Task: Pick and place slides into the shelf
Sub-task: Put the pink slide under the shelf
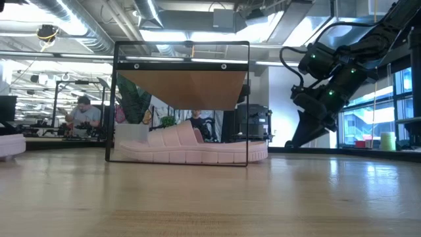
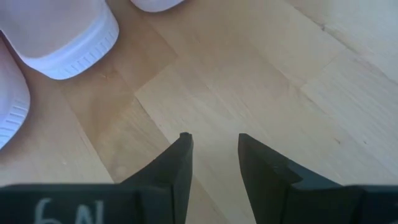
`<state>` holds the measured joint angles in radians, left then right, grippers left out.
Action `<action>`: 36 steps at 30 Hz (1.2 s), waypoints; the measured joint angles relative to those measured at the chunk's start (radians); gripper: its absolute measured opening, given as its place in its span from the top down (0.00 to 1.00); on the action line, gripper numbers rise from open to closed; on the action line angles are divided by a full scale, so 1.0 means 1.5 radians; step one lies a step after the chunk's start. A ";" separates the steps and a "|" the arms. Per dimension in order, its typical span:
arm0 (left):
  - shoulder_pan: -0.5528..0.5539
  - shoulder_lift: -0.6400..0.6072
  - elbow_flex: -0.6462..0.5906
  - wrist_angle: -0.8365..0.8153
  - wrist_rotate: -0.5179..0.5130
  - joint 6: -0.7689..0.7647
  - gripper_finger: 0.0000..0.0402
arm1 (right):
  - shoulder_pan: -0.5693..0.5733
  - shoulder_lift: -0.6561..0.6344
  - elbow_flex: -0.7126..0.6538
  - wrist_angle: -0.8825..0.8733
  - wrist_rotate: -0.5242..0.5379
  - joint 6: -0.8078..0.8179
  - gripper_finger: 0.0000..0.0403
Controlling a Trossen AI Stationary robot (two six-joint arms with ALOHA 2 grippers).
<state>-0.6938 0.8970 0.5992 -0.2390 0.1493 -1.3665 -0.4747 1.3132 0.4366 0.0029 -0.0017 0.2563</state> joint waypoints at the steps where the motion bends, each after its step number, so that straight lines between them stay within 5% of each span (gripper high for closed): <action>1: -0.006 0.003 -0.001 -0.001 -0.008 0.009 0.56 | 0.000 0.000 0.000 0.002 0.000 0.000 0.68; 14: -0.001 0.014 -0.006 -0.114 0.026 -0.010 0.56 | 0.000 0.000 0.000 0.006 -0.002 0.019 0.68; 31: 0.111 0.011 -0.068 -0.119 0.207 0.024 0.56 | 0.000 0.000 0.001 0.034 -0.002 0.017 0.68; 36: 0.133 0.011 -0.068 -0.265 0.245 0.030 0.56 | 0.000 0.000 0.001 0.036 -0.002 0.017 0.68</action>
<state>-0.4950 0.9138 0.4965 -0.6371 0.5161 -1.3221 -0.4744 1.3136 0.4374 0.0574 -0.0040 0.2825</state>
